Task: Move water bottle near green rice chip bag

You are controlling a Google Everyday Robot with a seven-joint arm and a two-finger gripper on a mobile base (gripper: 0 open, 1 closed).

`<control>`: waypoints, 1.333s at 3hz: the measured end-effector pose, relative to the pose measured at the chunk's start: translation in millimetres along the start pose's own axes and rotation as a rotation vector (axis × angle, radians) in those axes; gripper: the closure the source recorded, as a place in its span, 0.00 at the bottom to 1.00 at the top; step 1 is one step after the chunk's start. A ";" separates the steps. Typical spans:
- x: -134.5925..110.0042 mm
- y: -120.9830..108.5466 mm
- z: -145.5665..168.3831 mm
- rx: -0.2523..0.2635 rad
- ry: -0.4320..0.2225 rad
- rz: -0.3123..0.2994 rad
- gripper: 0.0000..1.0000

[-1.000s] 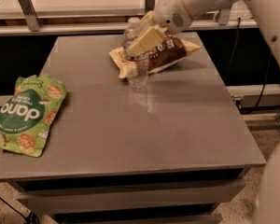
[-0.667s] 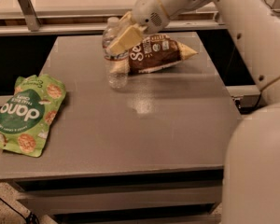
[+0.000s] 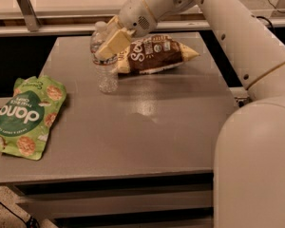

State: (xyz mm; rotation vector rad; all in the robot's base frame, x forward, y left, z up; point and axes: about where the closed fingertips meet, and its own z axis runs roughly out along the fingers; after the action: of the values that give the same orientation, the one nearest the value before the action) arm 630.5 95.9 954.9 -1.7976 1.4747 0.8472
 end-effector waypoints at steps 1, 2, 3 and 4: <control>-10.1 2.2 10.3 -0.044 -0.051 -0.023 1.00; -42.0 18.9 29.8 -0.129 -0.087 -0.117 1.00; -59.3 35.4 54.2 -0.217 -0.087 -0.181 1.00; -60.6 35.0 57.1 -0.218 -0.089 -0.182 0.95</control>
Offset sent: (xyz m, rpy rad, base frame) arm -0.0580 0.0764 0.0349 0.1024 -0.0465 0.3480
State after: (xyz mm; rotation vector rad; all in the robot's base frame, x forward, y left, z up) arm 582.2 171.2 968.3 -1.9903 1.1795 1.0122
